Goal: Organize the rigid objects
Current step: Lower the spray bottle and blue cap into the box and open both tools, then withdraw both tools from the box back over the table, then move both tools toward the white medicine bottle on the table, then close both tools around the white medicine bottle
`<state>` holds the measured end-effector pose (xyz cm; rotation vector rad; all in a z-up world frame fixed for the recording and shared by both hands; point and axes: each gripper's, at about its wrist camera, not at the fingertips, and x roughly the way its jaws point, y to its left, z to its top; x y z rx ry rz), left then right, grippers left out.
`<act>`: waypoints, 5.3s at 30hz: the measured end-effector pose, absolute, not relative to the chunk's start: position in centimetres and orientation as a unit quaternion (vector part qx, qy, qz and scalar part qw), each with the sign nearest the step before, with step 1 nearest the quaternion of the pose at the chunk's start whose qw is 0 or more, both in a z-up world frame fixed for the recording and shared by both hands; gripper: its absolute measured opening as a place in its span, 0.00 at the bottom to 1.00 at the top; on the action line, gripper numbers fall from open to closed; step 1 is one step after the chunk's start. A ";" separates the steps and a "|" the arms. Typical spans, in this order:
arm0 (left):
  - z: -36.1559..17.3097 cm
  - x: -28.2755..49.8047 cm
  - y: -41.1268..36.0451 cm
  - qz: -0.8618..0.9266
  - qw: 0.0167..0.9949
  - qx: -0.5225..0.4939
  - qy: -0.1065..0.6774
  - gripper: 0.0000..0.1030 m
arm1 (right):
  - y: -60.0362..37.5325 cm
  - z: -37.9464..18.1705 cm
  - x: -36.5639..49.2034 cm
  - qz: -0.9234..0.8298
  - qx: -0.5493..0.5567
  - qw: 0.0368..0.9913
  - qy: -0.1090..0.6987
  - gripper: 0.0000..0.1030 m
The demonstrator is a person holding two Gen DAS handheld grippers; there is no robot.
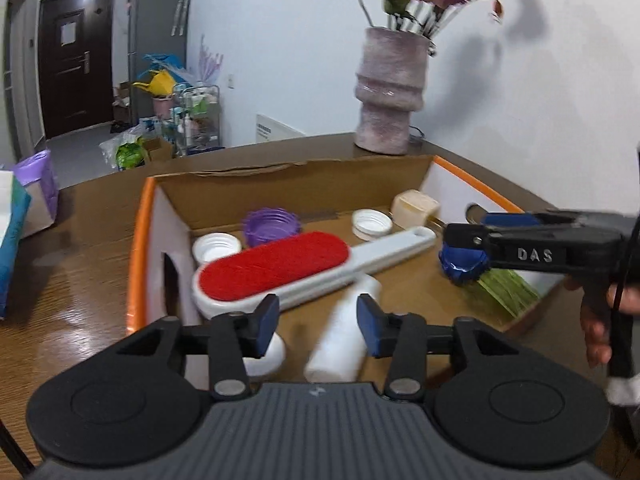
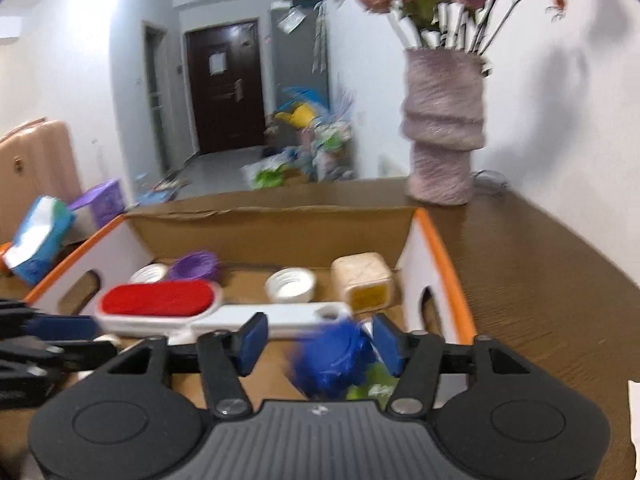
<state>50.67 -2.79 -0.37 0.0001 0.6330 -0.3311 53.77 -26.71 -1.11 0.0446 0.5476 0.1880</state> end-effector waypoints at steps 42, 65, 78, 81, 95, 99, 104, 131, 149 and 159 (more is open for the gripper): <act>7.1 25.0 -3.7 -0.053 0.988 -0.002 0.146 0.93 | -29.6 6.1 28.7 0.109 0.026 0.981 0.161 0.80; 5.1 8.4 -3.1 -0.025 0.995 -0.027 0.093 1.00 | -27.4 2.2 10.5 0.131 0.040 0.977 0.164 0.88; 5.2 7.7 -2.2 -0.027 0.995 -0.042 0.086 1.00 | -26.8 3.6 9.9 0.116 0.000 0.981 0.156 0.88; 5.1 7.8 -2.0 -0.021 0.995 -0.046 0.089 1.00 | -26.3 3.6 10.1 0.120 -0.006 0.980 0.158 0.88; 0.7 9.1 -0.5 0.005 0.989 -0.065 0.132 1.00 | -25.3 0.3 15.3 0.110 0.012 0.974 0.199 0.88; 0.2 10.9 0.2 -0.004 0.985 -0.078 0.153 1.00 | -24.6 -0.4 17.9 0.112 0.019 0.971 0.211 0.88; 0.9 16.0 0.2 -0.044 0.982 -0.046 0.180 1.00 | -24.8 -0.7 22.0 0.128 0.090 0.961 0.230 0.87; -1.0 39.6 -1.1 -0.259 0.910 -0.049 0.319 0.34 | -23.6 -5.3 33.8 0.231 0.293 0.877 0.302 0.54; -1.2 24.5 -5.7 -0.203 0.889 -0.191 0.364 0.23 | -30.6 -3.6 25.6 0.203 0.235 0.901 0.301 0.28; -1.3 26.3 -6.8 -0.177 0.899 -0.179 0.358 0.47 | -31.0 -4.5 26.7 0.225 0.269 0.886 0.304 0.32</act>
